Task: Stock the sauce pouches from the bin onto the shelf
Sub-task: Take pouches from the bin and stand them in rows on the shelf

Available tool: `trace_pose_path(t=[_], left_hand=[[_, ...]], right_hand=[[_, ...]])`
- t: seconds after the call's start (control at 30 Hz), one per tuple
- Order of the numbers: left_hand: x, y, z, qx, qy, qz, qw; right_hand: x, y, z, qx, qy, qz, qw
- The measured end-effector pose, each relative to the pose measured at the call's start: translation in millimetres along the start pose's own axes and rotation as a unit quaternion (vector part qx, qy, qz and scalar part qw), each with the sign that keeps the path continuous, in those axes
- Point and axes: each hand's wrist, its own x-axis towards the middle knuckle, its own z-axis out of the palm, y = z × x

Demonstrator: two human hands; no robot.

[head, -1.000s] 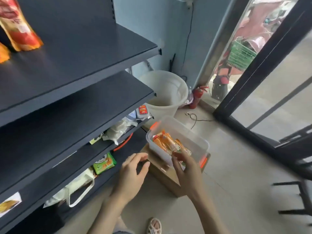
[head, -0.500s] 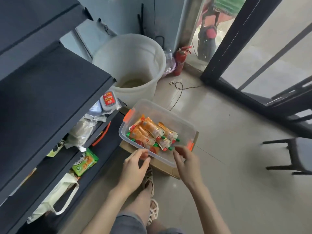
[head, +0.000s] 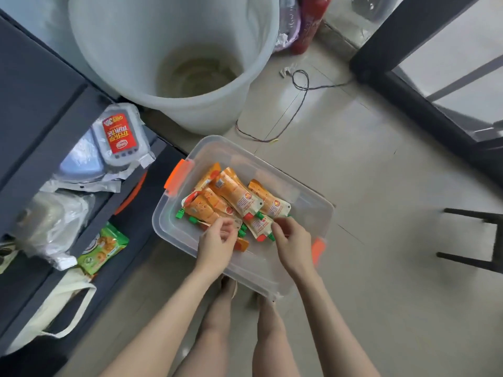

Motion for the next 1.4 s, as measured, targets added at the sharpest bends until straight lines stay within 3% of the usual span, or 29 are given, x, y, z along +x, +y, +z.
trace_pose_path(t=[0.3,0.6,0.87,1.0,1.13,1.23,1.3,1.4], left_hand=[[123.7,-49.6,74.7,-0.062,0.054,-0.117,0.99],[180.7,-71.1,106.6,-0.068,0.189,-0.145,0.969],[183.6,-79.6,92.8,-0.149,0.112,-0.187,0.965],[191.2,-75.7,84.7,-0.219,0.137,-0.229,0.938],[186.5,-71.5,76.4,-0.24,0.093,-0.242,0.936],[168.5,-69.9,75.9,-0.243,0.089,-0.226,0.939],[157.6,-70.0,78.0,-0.25,0.059,-0.219,0.942],[146.7,-71.5,80.9,-0.217,-0.024,-0.217,0.951]], right_hand=[[112.0,83.2,64.3,0.008,-0.053,0.071,0.996],[159.7,116.6,118.8,0.164,-0.019,0.185,0.969],[144.1,114.7,95.1,0.294,-0.082,0.149,0.941],[138.6,119.9,65.8,0.313,-0.121,0.147,0.93],[131.7,127.0,56.2,0.402,-0.031,0.212,0.89],[126.2,124.6,69.8,0.536,0.061,0.261,0.801],[124.0,123.0,80.2,0.598,0.059,0.264,0.754],[126.1,125.0,88.5,0.627,0.04,0.278,0.726]])
